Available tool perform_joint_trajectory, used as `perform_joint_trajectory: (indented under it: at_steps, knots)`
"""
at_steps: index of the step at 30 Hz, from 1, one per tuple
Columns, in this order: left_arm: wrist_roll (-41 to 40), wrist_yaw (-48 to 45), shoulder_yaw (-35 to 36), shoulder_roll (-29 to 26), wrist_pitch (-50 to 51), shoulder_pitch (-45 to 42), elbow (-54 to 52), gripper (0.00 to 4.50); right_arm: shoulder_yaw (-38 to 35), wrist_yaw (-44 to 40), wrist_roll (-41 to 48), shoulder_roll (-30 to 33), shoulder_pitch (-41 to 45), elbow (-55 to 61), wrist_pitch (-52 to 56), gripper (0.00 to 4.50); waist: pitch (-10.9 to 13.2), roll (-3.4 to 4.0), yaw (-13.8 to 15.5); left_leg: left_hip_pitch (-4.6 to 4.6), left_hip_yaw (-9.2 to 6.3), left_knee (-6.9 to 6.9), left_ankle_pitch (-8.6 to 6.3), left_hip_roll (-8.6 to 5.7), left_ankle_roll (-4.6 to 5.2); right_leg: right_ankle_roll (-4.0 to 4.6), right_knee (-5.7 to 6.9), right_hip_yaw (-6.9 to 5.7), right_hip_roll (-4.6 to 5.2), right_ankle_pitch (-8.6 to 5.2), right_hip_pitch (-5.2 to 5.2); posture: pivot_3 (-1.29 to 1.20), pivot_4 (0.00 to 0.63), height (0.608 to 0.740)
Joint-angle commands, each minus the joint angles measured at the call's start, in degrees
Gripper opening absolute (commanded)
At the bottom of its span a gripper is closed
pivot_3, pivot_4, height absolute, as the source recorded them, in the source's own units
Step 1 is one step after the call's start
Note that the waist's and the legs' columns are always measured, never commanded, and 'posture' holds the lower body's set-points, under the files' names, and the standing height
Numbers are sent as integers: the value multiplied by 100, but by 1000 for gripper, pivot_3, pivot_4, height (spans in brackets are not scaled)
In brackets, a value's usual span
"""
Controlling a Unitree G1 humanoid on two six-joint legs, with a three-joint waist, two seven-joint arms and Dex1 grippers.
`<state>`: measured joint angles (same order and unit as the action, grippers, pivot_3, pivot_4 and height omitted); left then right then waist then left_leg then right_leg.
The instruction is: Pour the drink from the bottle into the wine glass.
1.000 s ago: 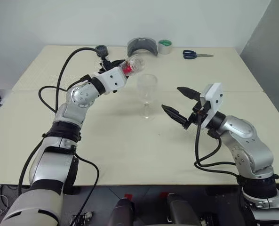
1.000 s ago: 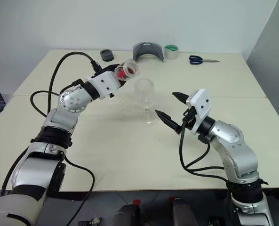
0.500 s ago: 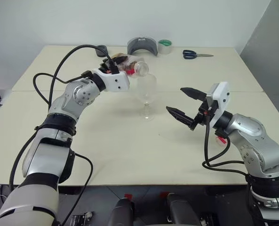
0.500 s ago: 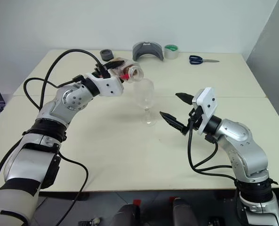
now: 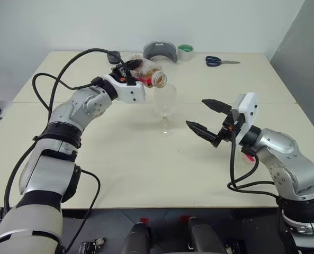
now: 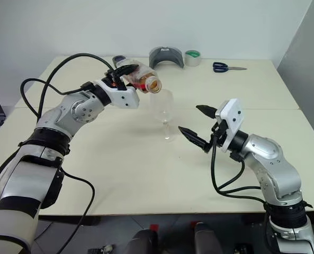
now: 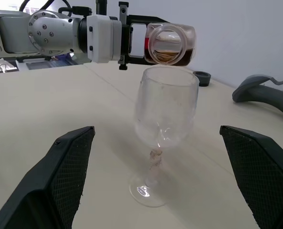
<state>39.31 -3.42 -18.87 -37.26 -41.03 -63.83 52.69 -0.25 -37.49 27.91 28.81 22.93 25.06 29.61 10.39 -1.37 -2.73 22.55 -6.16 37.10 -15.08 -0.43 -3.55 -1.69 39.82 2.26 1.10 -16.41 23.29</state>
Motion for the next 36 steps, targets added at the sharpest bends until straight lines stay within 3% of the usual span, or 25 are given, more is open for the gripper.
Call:
perform_joint_trajectory:
  at_steps: [1, 36]
  knots:
    - [85, 316, 8, -152, -35, -349, 9, 1673, -27, -30, 57, 21, 28, 222, -50, 4500, 0, 0, 0, 0, 0, 0, 0, 0, 0, 0, 0, 0, 0, 0, 0, 0, 150, 740]
    - [664, 1201, -595, -215, -226, -1040, 795, 1673, 110, 55, 163, -155, -54, 430, 99, 4500, 0, 0, 0, 3, 1, 7, 0, -2, 0, 0, 6, 0, 1, 0, 1, 0, 150, 740]
